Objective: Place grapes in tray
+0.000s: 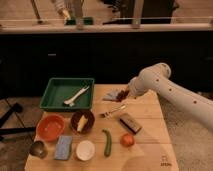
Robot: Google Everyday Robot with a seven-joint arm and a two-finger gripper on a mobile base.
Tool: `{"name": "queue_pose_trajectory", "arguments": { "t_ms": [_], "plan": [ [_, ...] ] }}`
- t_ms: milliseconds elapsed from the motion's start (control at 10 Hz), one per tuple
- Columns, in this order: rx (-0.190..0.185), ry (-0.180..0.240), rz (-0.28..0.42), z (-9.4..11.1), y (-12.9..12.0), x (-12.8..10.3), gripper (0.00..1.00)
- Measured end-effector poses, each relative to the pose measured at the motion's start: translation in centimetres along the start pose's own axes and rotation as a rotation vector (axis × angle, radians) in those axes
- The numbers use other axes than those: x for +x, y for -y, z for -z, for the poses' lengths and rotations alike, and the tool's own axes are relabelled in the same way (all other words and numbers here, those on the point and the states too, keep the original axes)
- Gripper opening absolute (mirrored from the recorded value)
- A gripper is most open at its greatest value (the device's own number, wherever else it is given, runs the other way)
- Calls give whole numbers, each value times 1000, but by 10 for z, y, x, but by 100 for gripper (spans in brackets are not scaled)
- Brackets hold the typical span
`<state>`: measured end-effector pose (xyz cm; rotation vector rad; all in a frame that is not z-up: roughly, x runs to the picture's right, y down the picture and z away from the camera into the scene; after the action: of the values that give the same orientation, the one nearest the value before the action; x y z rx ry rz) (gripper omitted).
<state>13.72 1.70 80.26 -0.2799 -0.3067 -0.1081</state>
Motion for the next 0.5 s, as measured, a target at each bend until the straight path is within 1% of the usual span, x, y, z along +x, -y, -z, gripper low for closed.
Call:
{"name": "queue_pose_trajectory", "arguments": {
  "t_ms": [100, 300, 400, 500],
  "plan": [
    [-8, 11, 21, -5, 7, -3, 0],
    [-53, 48, 109, -17, 16, -24, 0],
    [-71, 60, 138, -22, 19, -33, 0],
    [-97, 76, 186, -31, 25, -50, 0]
  ]
}}
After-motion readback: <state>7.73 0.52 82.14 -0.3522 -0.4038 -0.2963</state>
